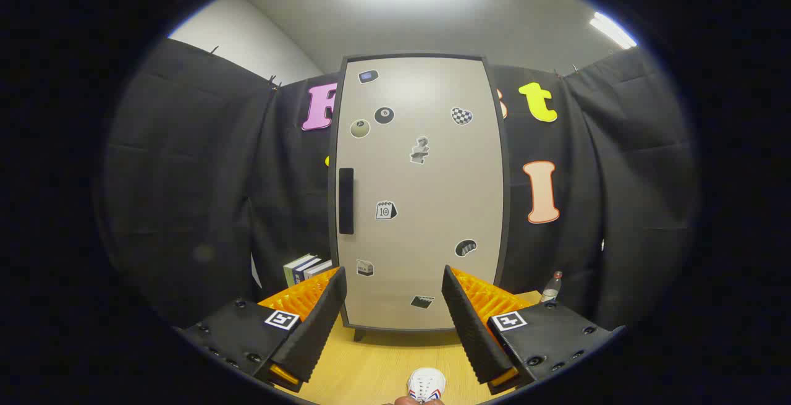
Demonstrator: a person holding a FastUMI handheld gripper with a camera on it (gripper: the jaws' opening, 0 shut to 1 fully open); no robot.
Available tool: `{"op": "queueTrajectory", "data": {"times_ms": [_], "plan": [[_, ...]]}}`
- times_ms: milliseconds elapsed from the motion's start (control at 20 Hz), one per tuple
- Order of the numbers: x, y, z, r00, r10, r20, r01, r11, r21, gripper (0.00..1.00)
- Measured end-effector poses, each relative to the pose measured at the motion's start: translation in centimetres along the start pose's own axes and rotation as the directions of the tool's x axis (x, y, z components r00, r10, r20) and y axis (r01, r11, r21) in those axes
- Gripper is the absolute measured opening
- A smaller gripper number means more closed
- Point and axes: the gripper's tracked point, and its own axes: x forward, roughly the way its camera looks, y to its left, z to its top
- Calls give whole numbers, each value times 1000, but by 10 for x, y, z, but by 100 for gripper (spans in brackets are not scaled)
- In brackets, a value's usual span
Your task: Open the shoe cabinet door, grab the shoes and put them into the shoe cabinet, then close the shoe cabinet door.
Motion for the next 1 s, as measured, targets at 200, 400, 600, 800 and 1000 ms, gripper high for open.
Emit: {"op": "queueTrajectory", "data": {"times_ms": [200,400,600,800,1000], "plan": [[-9,4,0,1000,5,-5,-5,1000,4,97],[-17,2,-1,1000,-2,-15,2,1000,6,97],[-16,2,-2,1000,-15,-27,15,1000,20,97],[-15,4,2,999,-24,-42,26,999,41,97],[-4,-1,19,998,-48,-34,49,999,24,97]]}}
